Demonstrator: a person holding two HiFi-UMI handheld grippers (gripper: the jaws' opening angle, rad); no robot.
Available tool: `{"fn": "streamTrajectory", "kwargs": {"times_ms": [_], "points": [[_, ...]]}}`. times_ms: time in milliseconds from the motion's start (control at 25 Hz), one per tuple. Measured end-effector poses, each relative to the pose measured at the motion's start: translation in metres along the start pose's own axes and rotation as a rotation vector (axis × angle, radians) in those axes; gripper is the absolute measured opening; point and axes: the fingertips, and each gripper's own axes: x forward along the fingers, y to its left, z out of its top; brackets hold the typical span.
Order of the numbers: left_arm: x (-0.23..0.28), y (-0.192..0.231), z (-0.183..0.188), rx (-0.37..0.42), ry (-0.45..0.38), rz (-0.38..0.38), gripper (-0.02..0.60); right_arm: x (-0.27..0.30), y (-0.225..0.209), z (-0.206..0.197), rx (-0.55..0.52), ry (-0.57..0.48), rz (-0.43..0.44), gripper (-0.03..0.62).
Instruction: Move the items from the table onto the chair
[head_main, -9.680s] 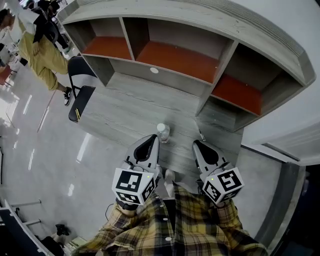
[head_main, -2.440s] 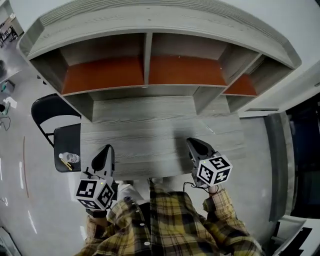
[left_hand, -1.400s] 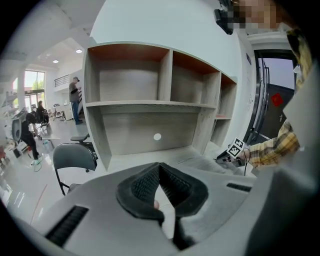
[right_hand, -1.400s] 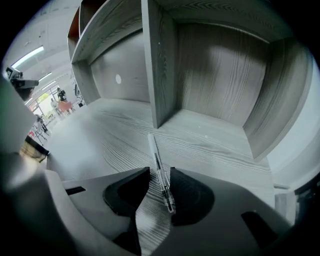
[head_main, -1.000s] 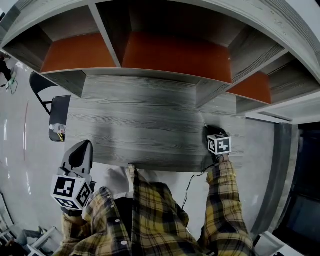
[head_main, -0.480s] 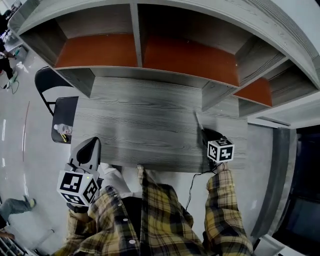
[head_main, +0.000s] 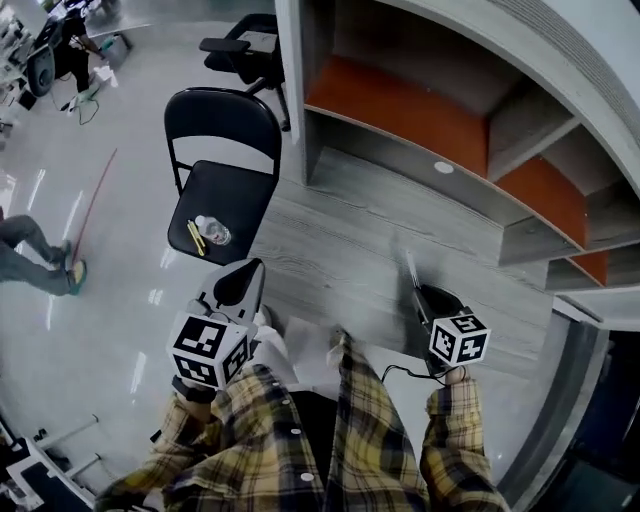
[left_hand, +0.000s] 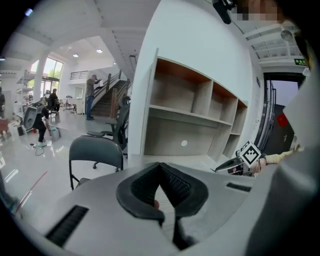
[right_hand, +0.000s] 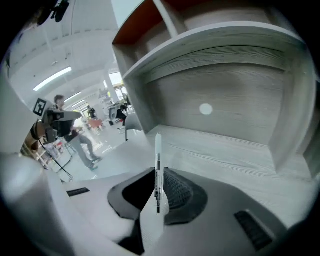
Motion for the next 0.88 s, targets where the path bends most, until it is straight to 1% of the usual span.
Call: {"fn": "streamTrajectory", "kwargs": {"times_ms": [120,240,400,520,640,720,800,880], "points": [[-0.021,0.062,-0.007,-0.026,-0.005,0.049,0.003,0.048,0.081,0.025,-0.065,0.015,0.091,0.063],[-0.045,0.127,-0.018,-0.056,-0.006,0.094,0.005,0.098,0.164,0.051,-0.103,0.018,0.172,0.064],[-0.077,0.197,-0.054,-0.086,0.021,0.158,0.005,0.166,0.263,0.074,-0.130,0.026,0.262,0.064],[-0.093,0.236,-0.083,-0.136,0.037,0.176,0.004,0.215,0.323,0.091,-0.127,0.026,0.287,0.064],[-0.101,0.268,-0.116,-0.197,0.053,0.186,0.005,0.269,0.368,0.103,-0.094,0.035,0.276,0.064],[-0.106,0.279,-0.143,-0.252,0.079,0.193,0.003,0.302,0.388,0.104,-0.057,0.051,0.258,0.064],[-0.107,0.282,-0.170,-0.311,0.104,0.199,0.005,0.333,0.397,0.098,-0.017,0.077,0.238,0.064],[-0.106,0.286,-0.194,-0.360,0.120,0.209,0.004,0.366,0.396,0.090,0.000,0.106,0.216,0.064]]}}
